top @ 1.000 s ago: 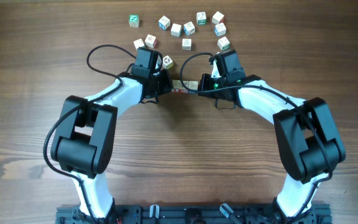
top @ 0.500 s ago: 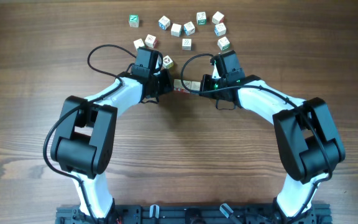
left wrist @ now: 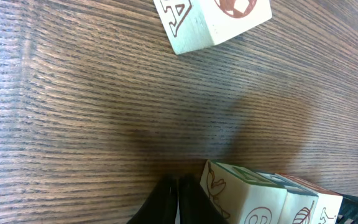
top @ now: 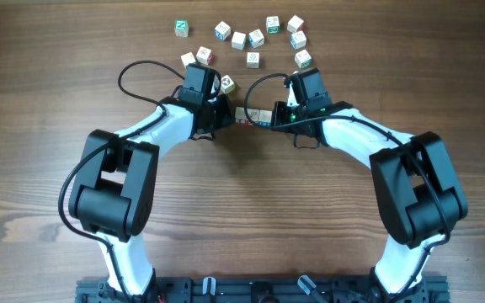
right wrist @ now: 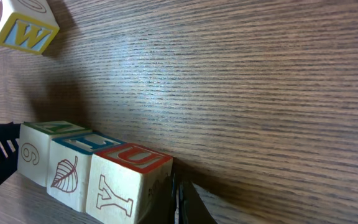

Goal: Form a horizontal line

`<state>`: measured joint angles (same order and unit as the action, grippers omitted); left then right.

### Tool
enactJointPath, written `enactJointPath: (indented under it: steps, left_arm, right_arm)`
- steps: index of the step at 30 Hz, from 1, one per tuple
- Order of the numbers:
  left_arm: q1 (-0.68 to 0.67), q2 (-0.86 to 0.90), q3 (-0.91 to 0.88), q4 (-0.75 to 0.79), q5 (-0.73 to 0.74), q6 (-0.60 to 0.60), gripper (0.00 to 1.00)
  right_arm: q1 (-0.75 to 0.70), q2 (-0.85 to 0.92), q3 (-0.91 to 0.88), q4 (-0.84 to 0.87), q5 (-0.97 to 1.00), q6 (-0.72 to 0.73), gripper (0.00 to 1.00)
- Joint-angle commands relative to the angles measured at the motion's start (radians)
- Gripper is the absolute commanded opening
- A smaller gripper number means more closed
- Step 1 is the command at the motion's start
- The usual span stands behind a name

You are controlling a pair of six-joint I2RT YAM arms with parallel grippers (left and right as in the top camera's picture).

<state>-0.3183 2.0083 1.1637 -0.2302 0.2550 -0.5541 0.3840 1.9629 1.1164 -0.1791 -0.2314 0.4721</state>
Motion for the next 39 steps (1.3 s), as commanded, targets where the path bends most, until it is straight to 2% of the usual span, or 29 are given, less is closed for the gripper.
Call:
enactJointPath:
  steps: [1, 20, 39]
  left_arm:
    - [-0.005, 0.042, -0.037, -0.051, -0.074, 0.016, 0.08]
    - [-0.005, 0.042, -0.037, -0.048, -0.061, 0.016, 0.07]
    - [-0.005, 0.042, -0.037, -0.074, -0.027, 0.016, 0.04]
  right_arm:
    - [0.006, -0.022, 0.004, 0.024, -0.036, -0.07, 0.05]
    - [0.006, -0.022, 0.004, 0.044, -0.059, -0.14, 0.05]
    - [0.002, -0.022, 0.004, 0.048, -0.077, -0.136, 0.05]
